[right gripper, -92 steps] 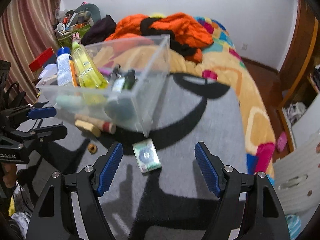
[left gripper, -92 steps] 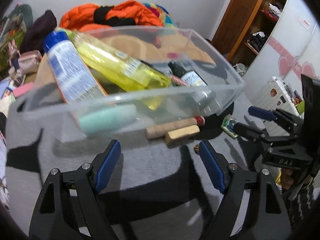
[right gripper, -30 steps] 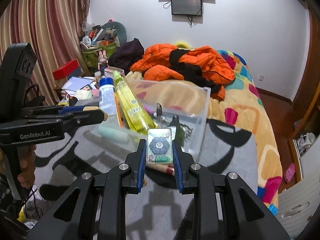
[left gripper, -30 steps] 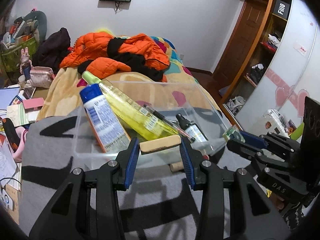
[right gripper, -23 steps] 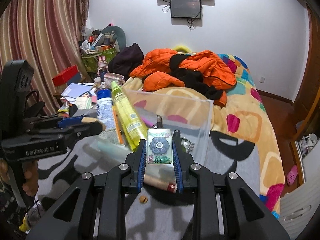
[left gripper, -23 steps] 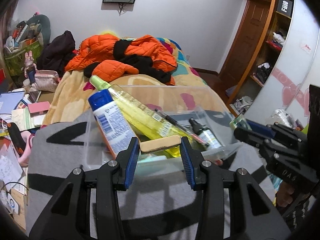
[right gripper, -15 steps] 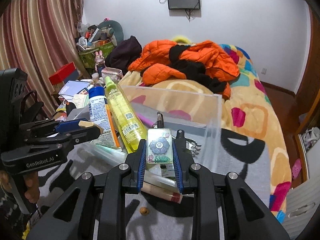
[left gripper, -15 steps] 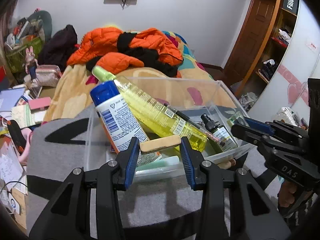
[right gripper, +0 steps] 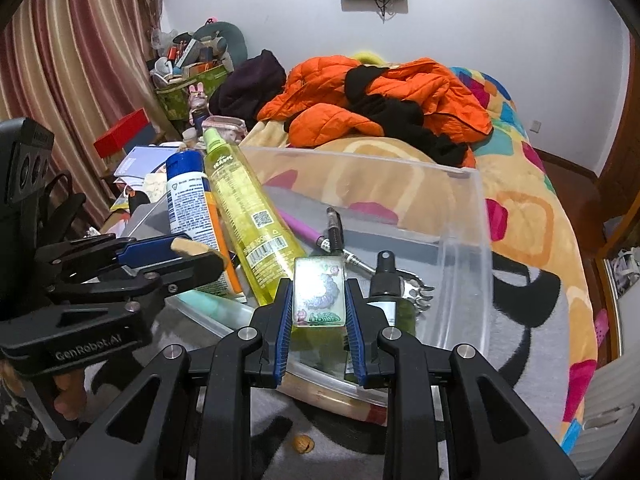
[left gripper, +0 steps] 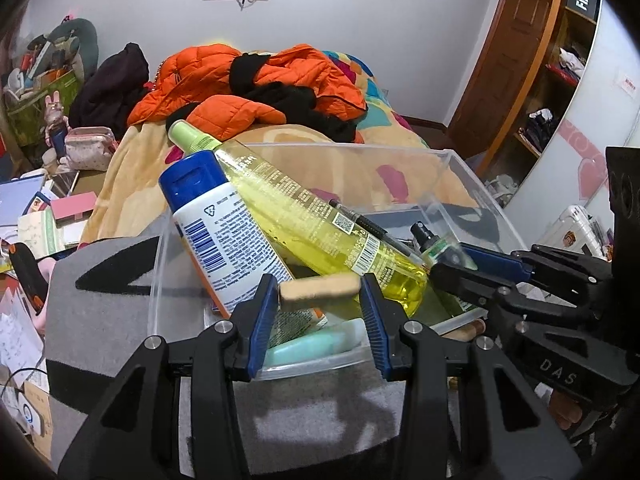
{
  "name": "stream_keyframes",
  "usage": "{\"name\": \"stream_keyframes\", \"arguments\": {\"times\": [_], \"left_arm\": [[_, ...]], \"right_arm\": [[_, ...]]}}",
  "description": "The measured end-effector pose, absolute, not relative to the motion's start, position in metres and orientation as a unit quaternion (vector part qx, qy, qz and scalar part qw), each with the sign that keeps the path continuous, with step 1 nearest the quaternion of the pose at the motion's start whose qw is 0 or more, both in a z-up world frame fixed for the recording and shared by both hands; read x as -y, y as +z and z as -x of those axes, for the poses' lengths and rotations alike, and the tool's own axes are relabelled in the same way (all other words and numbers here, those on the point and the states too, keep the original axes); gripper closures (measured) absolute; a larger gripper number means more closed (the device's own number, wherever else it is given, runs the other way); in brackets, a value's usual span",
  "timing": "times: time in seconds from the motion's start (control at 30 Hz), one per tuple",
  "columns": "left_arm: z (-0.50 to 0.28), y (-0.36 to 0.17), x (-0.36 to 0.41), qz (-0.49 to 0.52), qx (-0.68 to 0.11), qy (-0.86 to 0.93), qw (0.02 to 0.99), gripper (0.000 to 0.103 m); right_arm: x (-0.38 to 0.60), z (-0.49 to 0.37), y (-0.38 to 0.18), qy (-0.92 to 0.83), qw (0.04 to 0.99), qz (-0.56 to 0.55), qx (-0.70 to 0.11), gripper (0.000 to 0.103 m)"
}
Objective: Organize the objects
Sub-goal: 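Place the wooden block in the bin with the left gripper while the right drops the green box inside, then reach the left gripper to the walnut while the right reaches the wooden cork cylinder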
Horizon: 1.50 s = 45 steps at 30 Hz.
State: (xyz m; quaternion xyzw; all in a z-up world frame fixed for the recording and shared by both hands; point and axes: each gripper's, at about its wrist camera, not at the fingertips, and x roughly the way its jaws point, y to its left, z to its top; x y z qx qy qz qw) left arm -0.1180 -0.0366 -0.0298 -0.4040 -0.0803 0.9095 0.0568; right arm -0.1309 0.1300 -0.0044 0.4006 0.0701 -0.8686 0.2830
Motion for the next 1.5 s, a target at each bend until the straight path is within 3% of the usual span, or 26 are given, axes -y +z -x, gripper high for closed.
{"name": "stream_keyframes", "arguments": {"times": [0.23,0.4,0.53,0.77,1.1,1.27,1.37,1.5], "left_arm": [[0.11,-0.02,0.033,0.397,0.076,0.912,0.068,0.061],[0.099,-0.01,0.032,0.386,0.072,0.917,0.066,0.053],[0.089,-0.003,0.03,0.381,0.07,0.919,0.067,0.047],[0.064,0.003,0.017,0.375,0.064,0.921,0.09,0.043],[0.071,-0.044,-0.032,0.443,0.055,0.881,0.157,0.043],[0.081,-0.071,-0.055,0.475,0.038,0.862,0.173,0.054],[0.082,-0.074,-0.062,0.47,0.027,0.865,0.171,0.059],[0.078,-0.076,-0.069,0.462,0.018,0.868,0.181,0.081]], "right_arm": [[-0.128,0.131,-0.005,-0.863,0.287,-0.409,-0.07,0.079],[-0.139,0.124,0.003,-0.868,0.287,-0.4,-0.064,0.067],[-0.15,0.114,0.013,-0.876,0.281,-0.387,-0.067,0.064],[-0.183,0.091,0.026,-0.883,0.272,-0.378,-0.058,0.052],[-0.222,0.079,-0.014,-0.871,0.225,-0.432,-0.064,0.048],[-0.224,0.085,-0.037,-0.859,0.229,-0.456,-0.05,0.049],[-0.221,0.085,-0.04,-0.857,0.237,-0.456,-0.045,0.055],[-0.216,0.084,-0.039,-0.855,0.247,-0.454,-0.045,0.064]]}}
